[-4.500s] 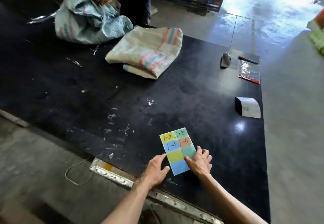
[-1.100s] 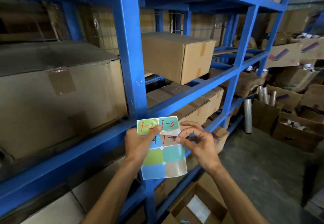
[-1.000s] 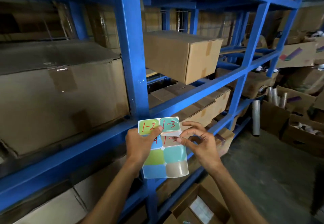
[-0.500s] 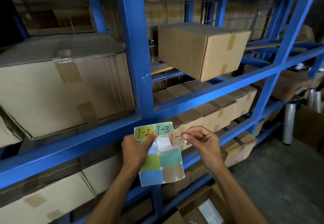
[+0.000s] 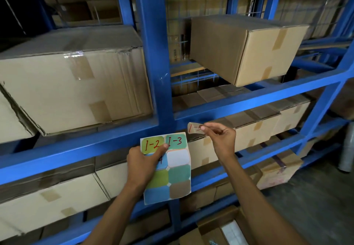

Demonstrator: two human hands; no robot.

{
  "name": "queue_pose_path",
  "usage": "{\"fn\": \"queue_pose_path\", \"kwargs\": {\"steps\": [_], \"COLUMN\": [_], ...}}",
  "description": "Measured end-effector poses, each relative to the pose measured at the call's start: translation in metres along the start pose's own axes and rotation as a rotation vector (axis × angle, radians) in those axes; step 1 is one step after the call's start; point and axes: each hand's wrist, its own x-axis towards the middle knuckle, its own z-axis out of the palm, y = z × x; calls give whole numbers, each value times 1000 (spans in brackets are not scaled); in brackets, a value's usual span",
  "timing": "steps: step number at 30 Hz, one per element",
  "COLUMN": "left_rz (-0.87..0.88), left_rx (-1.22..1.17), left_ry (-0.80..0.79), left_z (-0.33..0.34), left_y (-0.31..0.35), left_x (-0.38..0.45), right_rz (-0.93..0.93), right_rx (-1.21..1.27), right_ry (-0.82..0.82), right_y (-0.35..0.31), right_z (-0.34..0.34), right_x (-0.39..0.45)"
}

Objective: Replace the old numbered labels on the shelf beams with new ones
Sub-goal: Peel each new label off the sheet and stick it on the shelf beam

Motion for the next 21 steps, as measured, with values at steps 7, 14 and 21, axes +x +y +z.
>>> {"fn": "queue_pose_path", "kwargs": {"steps": [7,14,21], "left_rz": [-4,-20,-22], "left_rx": [-37,-39,-28], "left_ry": [28,23,25], "left_z": [6,6,9], "left_y": [6,7,5], "left_x": [3,10,15], "right_rz": [2,-45,-40], "right_rx": [-59,-46,-9], "right_ry": [-27,18,69], "right_y": [20,30,36], "right_z": [3,11,14], "right_x": [27,34,39]}}
